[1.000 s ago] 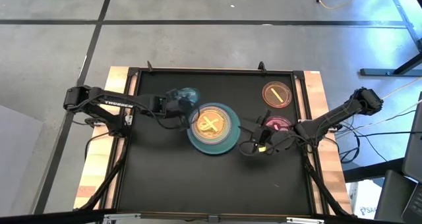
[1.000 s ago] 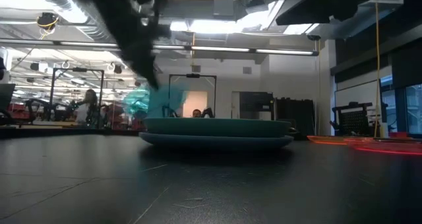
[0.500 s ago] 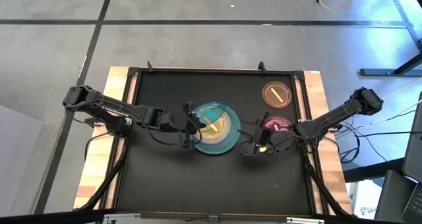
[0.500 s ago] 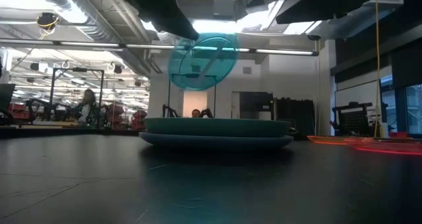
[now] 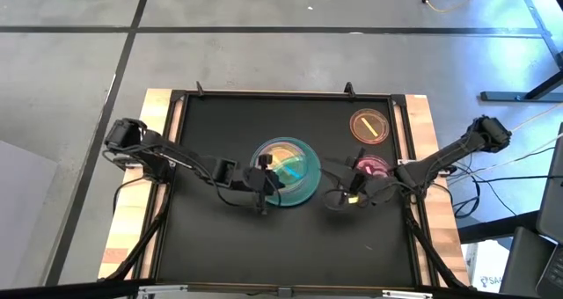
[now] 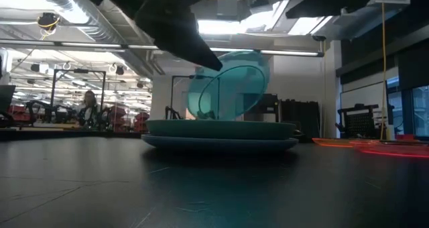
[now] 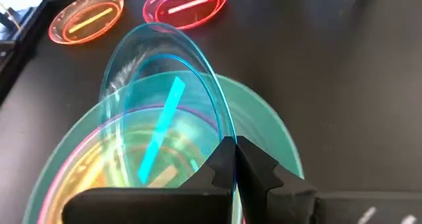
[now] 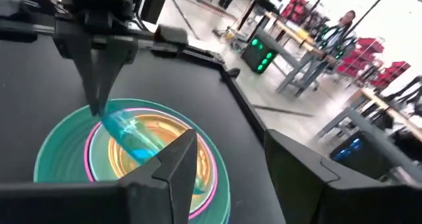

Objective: Stack plastic plates
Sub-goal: Stack the transparent blue plate on top of the transparent orange plate

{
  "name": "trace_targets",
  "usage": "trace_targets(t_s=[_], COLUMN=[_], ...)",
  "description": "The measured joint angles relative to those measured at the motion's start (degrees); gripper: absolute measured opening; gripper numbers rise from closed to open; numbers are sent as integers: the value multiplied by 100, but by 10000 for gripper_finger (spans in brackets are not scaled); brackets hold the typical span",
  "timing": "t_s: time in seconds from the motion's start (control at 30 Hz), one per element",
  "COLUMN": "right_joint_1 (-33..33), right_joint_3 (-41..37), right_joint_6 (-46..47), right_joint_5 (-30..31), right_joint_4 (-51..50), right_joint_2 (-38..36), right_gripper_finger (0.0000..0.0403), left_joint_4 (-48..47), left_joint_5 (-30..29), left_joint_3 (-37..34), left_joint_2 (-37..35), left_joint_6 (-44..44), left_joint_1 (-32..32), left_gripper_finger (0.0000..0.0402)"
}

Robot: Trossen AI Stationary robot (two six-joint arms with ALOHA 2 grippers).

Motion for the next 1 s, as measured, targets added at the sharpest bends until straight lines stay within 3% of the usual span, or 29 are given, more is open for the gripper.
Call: trace_targets(t_s=[0.27, 0.47, 0.77, 1.0], right_joint_1=[443, 440, 426, 426], right_joint_3=[0, 0, -2, -4], right_joint_6=[-255, -194, 83, 139], right_joint_5=[346, 340, 296, 294], right_joint_4=[-28, -168, -475, -476], right_joint_2=[-270, -270, -234, -233], right_gripper_finger=[172, 172, 172, 172], left_joint_4=[140, -573, -1022, -1105], left_joint_5=[-1, -678, -594, -412], left_joint_3=[0, 2, 2, 2], left_joint_2=[294, 301, 301, 272], left_joint_6=[-7, 233, 99, -35], left_joint_1=[-112, -43, 120, 180], left_gripper_finger=[2, 2, 5, 73])
